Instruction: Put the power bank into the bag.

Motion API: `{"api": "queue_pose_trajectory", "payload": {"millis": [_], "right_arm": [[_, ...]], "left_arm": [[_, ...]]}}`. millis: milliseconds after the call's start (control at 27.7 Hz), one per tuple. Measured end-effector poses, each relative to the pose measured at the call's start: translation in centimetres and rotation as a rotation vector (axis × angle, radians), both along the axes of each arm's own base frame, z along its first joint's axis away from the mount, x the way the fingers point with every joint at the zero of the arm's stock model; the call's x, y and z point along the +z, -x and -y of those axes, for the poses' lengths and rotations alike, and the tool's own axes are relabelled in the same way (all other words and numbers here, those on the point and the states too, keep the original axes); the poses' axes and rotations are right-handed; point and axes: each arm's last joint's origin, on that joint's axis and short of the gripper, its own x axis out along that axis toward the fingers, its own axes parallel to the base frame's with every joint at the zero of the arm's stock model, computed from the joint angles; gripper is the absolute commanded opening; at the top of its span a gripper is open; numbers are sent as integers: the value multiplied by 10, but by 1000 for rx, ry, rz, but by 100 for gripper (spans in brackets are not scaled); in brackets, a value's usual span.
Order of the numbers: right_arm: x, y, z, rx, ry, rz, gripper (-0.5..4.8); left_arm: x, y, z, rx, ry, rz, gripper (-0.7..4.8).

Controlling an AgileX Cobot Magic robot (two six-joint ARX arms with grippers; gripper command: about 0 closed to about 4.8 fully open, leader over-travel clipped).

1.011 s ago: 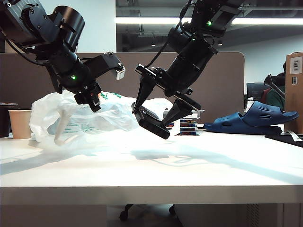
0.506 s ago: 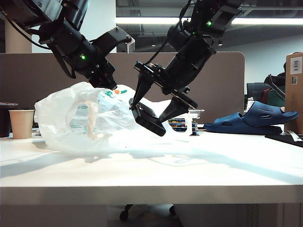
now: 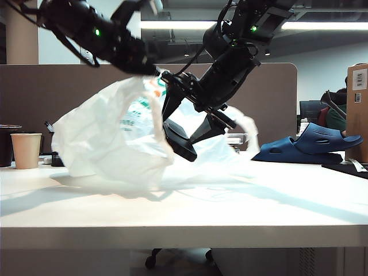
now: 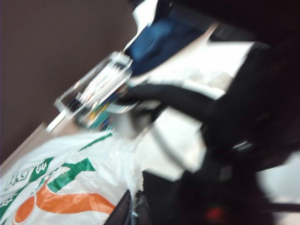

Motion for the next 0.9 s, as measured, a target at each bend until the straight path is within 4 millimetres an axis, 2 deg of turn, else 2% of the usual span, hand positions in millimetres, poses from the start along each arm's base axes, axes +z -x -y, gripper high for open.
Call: {"api": "queue_pose_trajectory", "payload": {"millis": [108, 289, 397, 650, 903], "right_arm": [[4, -3, -2, 6, -29, 42, 198], [8, -4, -9, 54, -93, 92, 198], [4, -3, -15, 87, -114, 85, 198], [-35, -7, -19, 96, -75, -39, 198], [-51, -5, -25, 104, -50, -83, 198]], "left_arm": [[8, 6, 0, -71, 60, -15, -6], [10, 8, 2, -147, 146, -87, -5], [13, 9, 4, -205, 193, -102, -5], [22, 10, 7, -235, 273, -86, -6], [21, 10, 7, -235, 273, -88, -6]]}}
